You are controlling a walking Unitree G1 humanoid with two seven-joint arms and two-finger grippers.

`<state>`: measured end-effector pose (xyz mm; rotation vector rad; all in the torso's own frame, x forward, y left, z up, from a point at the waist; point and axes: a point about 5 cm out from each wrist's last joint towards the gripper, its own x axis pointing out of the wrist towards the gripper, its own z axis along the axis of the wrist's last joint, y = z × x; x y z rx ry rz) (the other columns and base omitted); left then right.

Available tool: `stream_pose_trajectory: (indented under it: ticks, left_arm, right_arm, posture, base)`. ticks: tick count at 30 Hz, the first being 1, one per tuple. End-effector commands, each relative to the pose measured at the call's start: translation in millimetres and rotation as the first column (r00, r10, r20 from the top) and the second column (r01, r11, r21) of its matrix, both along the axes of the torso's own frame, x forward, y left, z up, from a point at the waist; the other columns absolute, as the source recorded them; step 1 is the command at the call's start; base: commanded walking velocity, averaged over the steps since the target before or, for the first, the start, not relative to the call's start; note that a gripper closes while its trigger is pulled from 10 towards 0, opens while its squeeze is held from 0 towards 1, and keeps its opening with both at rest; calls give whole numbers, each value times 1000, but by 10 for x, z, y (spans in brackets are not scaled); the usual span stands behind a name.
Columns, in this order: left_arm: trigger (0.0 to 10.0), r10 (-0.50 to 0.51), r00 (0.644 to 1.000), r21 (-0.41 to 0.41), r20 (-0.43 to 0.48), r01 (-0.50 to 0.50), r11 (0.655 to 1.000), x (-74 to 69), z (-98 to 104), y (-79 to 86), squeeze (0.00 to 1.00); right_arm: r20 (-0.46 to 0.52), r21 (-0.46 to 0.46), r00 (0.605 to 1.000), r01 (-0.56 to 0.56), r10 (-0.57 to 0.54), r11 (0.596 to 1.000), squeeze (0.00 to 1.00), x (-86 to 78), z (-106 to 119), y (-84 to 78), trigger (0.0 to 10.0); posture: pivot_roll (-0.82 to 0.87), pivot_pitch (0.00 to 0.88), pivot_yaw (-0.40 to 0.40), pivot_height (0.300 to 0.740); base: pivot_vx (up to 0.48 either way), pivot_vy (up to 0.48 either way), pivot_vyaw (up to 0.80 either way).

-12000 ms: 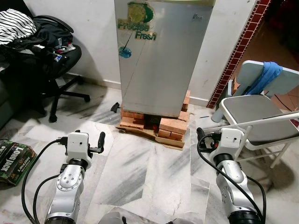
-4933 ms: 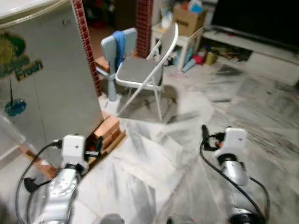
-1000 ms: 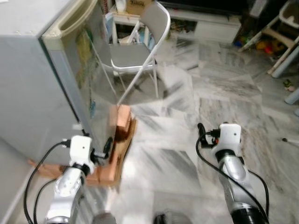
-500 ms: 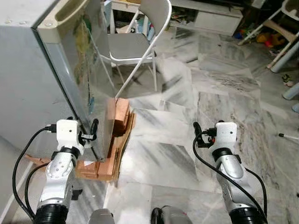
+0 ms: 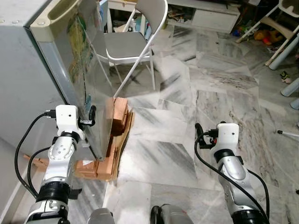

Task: Restocking fridge

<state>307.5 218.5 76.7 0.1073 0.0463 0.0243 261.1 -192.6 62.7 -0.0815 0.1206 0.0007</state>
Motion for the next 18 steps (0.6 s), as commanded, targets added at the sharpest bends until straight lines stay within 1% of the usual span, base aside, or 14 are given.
stream_pose_trajectory:
  ticks: [1,4,5,6,7,10,11,12,13,14,15,17,18]
  left_arm:
    - [10000,-3,1000,-4,-15,3,1000,15,-36,-32,0]
    - [10000,-44,999,-20,2,44,999,74,-3,-162,0]
    - [10000,-72,997,-30,10,73,997,95,13,-248,0]
    - [10000,-162,986,-40,32,163,986,108,43,-478,0]
    - [10000,-190,981,-40,39,191,981,106,50,-548,0]
    - [10000,-375,925,-57,65,378,924,22,82,-1031,0]
    - [10000,-409,910,-62,72,413,909,-2,92,-1124,0]
    - [10000,-621,775,-64,118,630,774,-219,196,-1667,0]
    - [10000,-689,711,-65,138,701,710,-316,248,-1850,0]
    - [10000,-725,672,-65,150,739,671,-375,281,-1951,0]
    - [10000,-736,661,-59,148,748,661,-377,274,-1977,0]
    - [10000,-711,692,-63,122,721,690,-308,202,-1922,0]
    - [10000,-678,729,-50,94,684,728,-242,124,-1804,0]
  right_arm:
    - [8,-6,1000,26,-26,1000,0,-11,32,-70,10000]
    - [1,-6,1000,23,-23,1000,0,-21,20,-66,10000]
    - [-11,-11,1000,18,-19,1000,0,-28,-1,-64,10000]
    - [-43,-24,999,17,-18,1000,0,-46,-56,-78,10000]
    - [-64,-28,998,18,-20,999,0,-62,-92,-96,10000]
    - [-95,-28,995,25,-27,999,0,-86,-146,-129,10000]
    - [-99,-26,995,27,-29,999,0,-88,-152,-134,10000]
    - [-138,6,989,50,-48,999,0,-102,-214,-171,10000]
    - [-151,27,987,62,-58,998,0,-104,-234,-184,10000]
    - [-158,40,985,70,-63,997,0,-105,-246,-191,10000]
    - [-160,46,985,75,-67,996,0,-104,-249,-193,10000]
    - [-160,48,985,77,-69,996,0,-103,-249,-189,10000]
    - [-159,49,985,78,-70,996,0,-106,-250,-186,10000]
  posture:
    - [46,107,-75,740]
    - [48,106,-75,740]
    - [50,105,-74,740]
    - [53,104,-75,740]
    - [55,104,-77,740]
    - [63,103,-81,740]
    - [63,103,-81,740]
    - [58,100,-80,740]
    - [57,100,-79,740]
    - [57,100,-79,740]
    - [53,97,-76,740]
    - [51,95,-74,740]
    - [46,93,-71,740]
  base:
    - [0,0,0]
    - [0,0,0]
    - [0,0,0]
    - [0,0,0]
    - [0,0,0]
    - [0,0,0]
    - [0,0,0]
    - [0,0,0]
    - [0,0,0]
    - [0,0,0]
    - [0,0,0]
    - [0,0,0]
    - [0,0,0]
